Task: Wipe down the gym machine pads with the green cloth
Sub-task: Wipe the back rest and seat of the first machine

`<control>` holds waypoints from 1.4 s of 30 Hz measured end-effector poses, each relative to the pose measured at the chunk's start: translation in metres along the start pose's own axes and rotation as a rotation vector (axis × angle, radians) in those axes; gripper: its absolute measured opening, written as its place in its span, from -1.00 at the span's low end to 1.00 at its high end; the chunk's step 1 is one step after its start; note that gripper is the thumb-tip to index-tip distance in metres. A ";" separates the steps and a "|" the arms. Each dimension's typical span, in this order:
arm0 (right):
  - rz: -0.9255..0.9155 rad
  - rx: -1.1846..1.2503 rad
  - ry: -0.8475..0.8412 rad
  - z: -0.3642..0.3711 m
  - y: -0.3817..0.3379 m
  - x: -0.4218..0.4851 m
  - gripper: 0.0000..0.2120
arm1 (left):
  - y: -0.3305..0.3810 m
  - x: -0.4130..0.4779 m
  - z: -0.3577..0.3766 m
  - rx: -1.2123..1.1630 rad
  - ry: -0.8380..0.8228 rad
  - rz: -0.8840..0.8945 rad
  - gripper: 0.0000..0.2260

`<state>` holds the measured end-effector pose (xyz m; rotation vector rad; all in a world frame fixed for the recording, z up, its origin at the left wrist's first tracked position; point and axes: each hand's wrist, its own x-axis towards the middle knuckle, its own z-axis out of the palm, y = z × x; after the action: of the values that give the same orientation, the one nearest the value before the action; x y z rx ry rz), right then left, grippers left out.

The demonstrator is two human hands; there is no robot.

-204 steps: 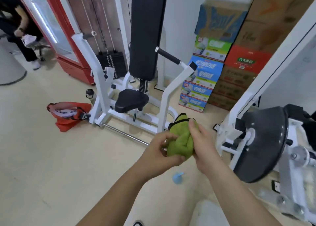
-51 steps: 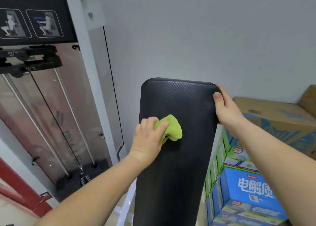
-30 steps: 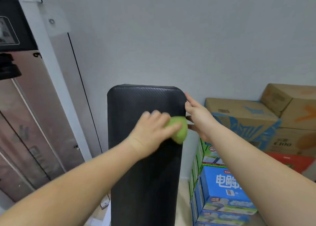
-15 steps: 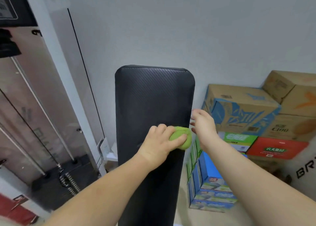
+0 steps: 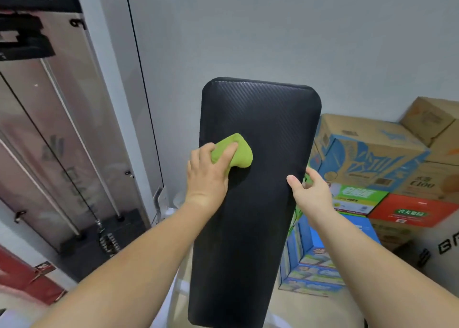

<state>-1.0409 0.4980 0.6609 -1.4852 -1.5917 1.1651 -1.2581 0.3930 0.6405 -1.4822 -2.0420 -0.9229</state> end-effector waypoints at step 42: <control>0.446 0.343 -0.187 -0.054 0.062 -0.011 -0.70 | 0.099 -0.084 0.076 0.116 -0.369 0.479 -0.38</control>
<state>-0.9654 0.4939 0.6261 -1.5735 -1.1180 1.7729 -1.1355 0.4143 0.5565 -2.0653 -1.7955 -0.3536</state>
